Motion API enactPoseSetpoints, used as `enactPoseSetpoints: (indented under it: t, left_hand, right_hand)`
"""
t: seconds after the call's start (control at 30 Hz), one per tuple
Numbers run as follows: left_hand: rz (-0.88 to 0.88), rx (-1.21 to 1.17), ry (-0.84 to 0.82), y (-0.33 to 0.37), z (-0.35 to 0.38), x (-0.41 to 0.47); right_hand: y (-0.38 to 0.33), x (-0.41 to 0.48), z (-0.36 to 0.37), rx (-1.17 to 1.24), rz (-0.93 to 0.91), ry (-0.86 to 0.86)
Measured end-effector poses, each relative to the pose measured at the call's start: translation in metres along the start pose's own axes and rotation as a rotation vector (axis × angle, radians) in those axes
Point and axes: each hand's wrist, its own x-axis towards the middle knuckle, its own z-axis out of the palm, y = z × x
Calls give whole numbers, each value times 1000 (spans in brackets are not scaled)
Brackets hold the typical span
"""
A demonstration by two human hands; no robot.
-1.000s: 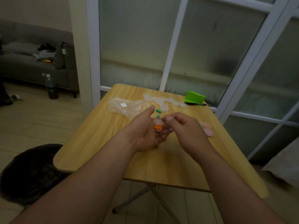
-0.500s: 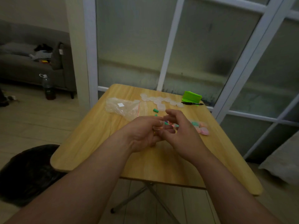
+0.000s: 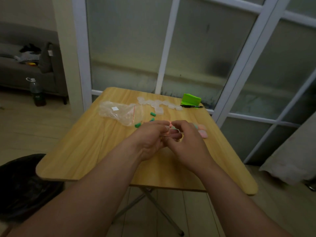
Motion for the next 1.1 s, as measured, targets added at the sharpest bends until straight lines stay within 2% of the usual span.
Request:
enactPoseSetpoints:
  t: [0.2, 0.43, 0.5, 0.57, 0.7, 0.83, 1.1]
  left_hand:
    - [-6, 36, 22, -12, 15, 7]
    - [-34, 44, -38, -13, 24, 8]
    - [11, -5, 42, -9, 23, 12]
    - [127, -55, 183, -1, 15, 18]
    - [279, -144, 349, 16, -3, 26]
    - [296, -164, 394, 18, -9, 28]
    - [304, -141, 376, 18, -12, 29]
  right_hand:
    - [0, -6, -6, -159, -16, 131]
    - [11, -2, -12, -74, 67, 151]
    - [20, 2, -14, -48, 107, 165]
    - [30, 5, -19, -60, 174, 173]
    - [48, 6, -19, -174, 282, 97]
    - [47, 9, -5, -245, 287, 69]
    - [41, 18, 10, -292, 259, 97]
